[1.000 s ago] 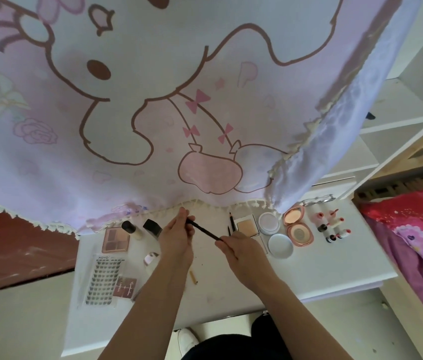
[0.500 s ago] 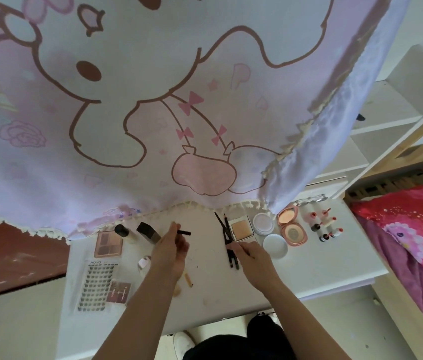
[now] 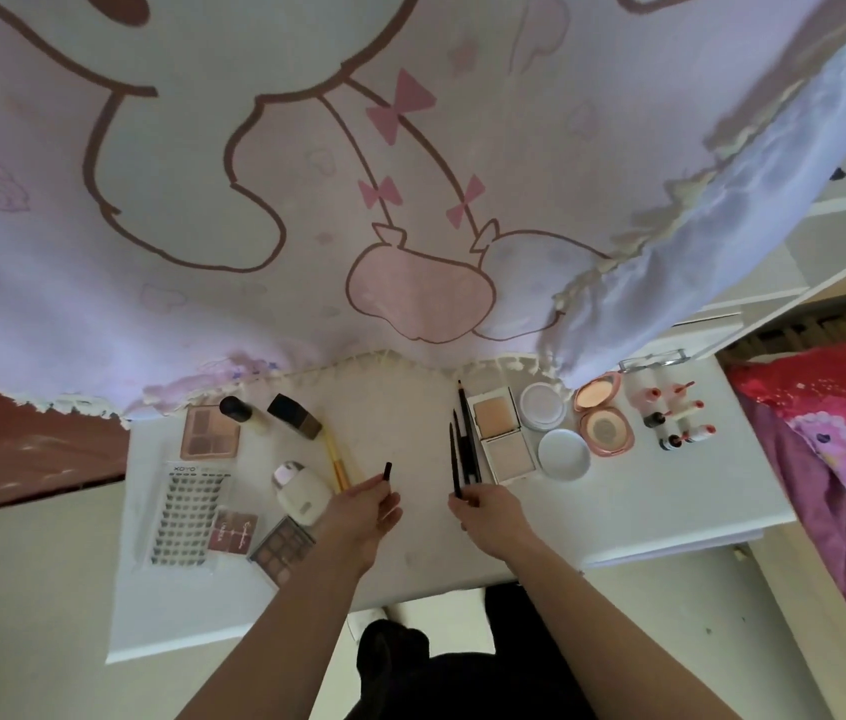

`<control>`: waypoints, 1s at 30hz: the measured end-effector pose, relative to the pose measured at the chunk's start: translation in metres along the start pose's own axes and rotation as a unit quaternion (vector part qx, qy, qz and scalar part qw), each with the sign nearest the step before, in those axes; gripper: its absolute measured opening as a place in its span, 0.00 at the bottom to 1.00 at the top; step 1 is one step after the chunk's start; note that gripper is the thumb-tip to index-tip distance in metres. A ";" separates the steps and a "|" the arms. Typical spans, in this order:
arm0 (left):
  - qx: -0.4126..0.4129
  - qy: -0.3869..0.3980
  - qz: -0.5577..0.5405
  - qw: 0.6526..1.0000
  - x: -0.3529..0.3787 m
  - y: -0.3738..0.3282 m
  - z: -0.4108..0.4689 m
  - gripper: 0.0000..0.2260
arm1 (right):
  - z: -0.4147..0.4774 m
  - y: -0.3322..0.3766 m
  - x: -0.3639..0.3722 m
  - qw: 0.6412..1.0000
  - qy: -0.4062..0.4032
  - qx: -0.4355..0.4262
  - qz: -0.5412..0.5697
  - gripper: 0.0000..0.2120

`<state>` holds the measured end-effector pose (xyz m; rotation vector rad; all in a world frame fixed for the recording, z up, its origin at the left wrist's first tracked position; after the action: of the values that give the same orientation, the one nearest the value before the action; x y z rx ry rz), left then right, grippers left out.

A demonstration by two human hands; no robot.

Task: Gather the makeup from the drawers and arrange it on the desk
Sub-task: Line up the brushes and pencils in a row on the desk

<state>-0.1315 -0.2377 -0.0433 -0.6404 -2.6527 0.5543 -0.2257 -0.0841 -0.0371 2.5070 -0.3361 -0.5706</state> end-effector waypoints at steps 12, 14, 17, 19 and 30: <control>0.058 -0.053 0.220 0.972 0.009 0.003 0.025 0.07 | 0.030 0.016 0.005 0.993 0.005 -0.019 -0.115 0.10; 0.063 -0.056 0.247 0.965 0.016 0.003 0.031 0.07 | 0.024 0.009 0.003 0.996 0.003 -0.017 -0.083 0.07; 0.068 -0.041 0.261 0.962 0.031 0.005 0.037 0.07 | 0.015 -0.010 -0.005 0.998 -0.030 -0.005 -0.048 0.14; 0.079 -0.037 0.281 0.956 0.043 0.007 0.038 0.09 | 0.010 -0.023 -0.011 0.998 -0.045 -0.001 -0.041 0.12; 0.092 -0.069 0.392 0.913 0.084 0.011 0.039 0.05 | 0.018 -0.044 -0.018 0.998 -0.052 -0.014 -0.029 0.06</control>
<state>-0.2140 -0.1986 -0.0616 -1.6652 -2.3320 1.0723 -0.2445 -0.0501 -0.0692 2.4718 -0.2936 -0.7258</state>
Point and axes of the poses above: each hand's wrist, its own z-axis towards the middle knuckle, its own x-axis out of the palm, y = z × x, the point moved 1 cm from there along z, towards the middle knuckle, and after that the axes turned 11 degrees about y, right-handed, at the moved point
